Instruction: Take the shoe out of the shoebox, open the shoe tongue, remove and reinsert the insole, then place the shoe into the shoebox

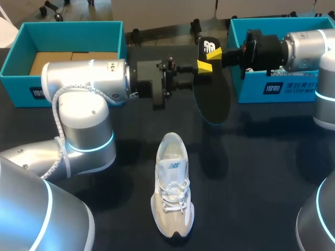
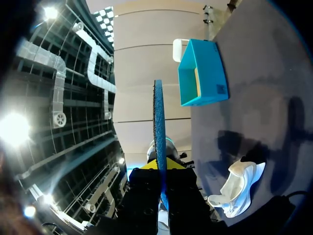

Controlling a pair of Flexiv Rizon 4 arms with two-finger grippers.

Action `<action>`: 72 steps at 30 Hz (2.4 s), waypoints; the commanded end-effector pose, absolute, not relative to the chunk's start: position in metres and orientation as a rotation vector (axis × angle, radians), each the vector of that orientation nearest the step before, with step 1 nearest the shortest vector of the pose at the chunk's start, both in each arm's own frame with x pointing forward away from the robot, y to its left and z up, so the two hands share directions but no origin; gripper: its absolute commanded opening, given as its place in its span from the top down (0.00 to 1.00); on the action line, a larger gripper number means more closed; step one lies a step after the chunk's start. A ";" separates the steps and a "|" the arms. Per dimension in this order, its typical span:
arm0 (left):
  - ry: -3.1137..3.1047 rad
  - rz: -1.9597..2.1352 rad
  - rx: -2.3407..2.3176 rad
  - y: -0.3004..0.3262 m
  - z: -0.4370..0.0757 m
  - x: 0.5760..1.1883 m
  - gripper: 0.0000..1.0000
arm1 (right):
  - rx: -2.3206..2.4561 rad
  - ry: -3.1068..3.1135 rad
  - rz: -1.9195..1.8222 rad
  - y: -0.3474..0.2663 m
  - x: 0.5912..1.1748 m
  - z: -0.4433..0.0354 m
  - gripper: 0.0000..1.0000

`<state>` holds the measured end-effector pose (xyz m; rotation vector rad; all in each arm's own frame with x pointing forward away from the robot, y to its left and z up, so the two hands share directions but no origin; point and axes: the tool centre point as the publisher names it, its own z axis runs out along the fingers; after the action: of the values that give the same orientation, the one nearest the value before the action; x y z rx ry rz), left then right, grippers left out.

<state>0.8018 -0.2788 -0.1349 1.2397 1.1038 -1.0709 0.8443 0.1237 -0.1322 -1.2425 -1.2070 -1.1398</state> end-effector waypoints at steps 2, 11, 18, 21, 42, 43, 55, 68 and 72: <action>1.097 -1.076 1.237 -0.280 -0.130 0.799 0.56 | -1.244 -1.208 -1.139 0.125 0.844 -0.132 1.00; 1.102 -1.075 1.235 -0.276 -0.132 0.801 0.61 | -1.244 -1.208 -1.139 0.125 0.844 -0.132 1.00; 1.106 -1.083 1.251 -0.273 -0.134 0.800 0.70 | -1.244 -1.208 -1.139 0.125 0.844 -0.132 1.00; 1.107 -1.084 1.253 -0.273 -0.134 0.800 0.77 | -1.244 -1.208 -1.139 0.125 0.844 -0.132 1.00; 1.107 -1.079 1.278 -0.280 -0.138 0.795 1.00 | -1.244 -1.208 -1.139 0.125 0.844 -0.132 1.00; 1.105 -1.080 1.278 -0.280 -0.138 0.795 1.00 | -1.244 -1.208 -1.139 0.125 0.844 -0.132 1.00; 1.106 -1.069 1.286 -0.258 -0.141 0.795 1.00 | -1.212 -1.222 -1.244 0.119 0.829 -0.129 0.00; 1.148 -1.049 1.301 -0.199 -0.149 0.790 1.00 | -1.205 -1.227 -1.251 0.113 0.810 -0.134 0.00; 1.178 -1.046 1.321 -0.185 -0.153 0.783 1.00 | -1.207 -1.223 -1.244 0.113 0.808 -0.136 0.00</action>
<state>0.7926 -0.2109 -0.1560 1.3117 1.1601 -1.0532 0.8090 0.1126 -0.1358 -1.2039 -1.2232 -1.2428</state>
